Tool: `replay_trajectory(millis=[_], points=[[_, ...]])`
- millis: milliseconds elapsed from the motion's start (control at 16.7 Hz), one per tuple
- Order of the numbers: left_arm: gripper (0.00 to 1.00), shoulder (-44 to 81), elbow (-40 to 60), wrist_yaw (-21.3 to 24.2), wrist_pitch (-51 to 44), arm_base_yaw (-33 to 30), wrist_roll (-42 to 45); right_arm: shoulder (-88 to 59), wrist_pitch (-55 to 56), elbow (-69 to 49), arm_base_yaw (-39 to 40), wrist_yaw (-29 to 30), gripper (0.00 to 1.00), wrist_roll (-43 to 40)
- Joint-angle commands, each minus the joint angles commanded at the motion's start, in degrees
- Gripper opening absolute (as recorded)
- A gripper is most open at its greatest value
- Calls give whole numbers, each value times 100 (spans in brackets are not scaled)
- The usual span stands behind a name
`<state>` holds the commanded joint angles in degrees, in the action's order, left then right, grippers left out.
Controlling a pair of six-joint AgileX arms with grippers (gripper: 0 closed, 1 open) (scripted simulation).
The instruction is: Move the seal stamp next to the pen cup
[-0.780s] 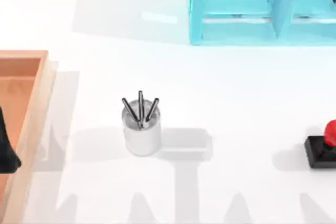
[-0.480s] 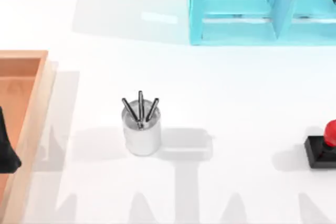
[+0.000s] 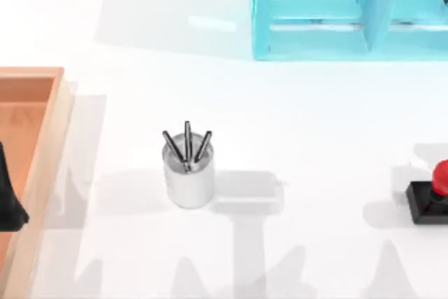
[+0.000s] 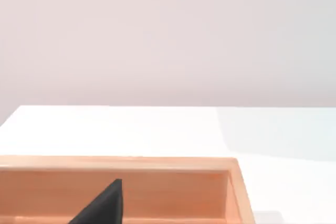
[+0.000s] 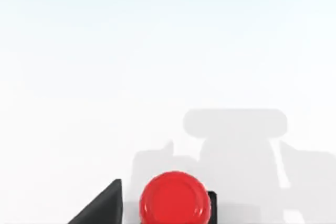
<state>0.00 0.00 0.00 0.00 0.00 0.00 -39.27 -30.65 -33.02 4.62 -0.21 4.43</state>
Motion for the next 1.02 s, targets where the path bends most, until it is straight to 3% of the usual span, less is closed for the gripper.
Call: replay_trajectory(millis=[540,780,1020], points=[[100,0,0,0,0,0,0,-4383,-3331,-3429,444,-5,100,511],[100,0,0,0,0,0,0,-5380,-4094,-4332,552,15,100,632],[100,0,0,0,0,0,0,-5582,-4244,-4516,573,21,100,658]])
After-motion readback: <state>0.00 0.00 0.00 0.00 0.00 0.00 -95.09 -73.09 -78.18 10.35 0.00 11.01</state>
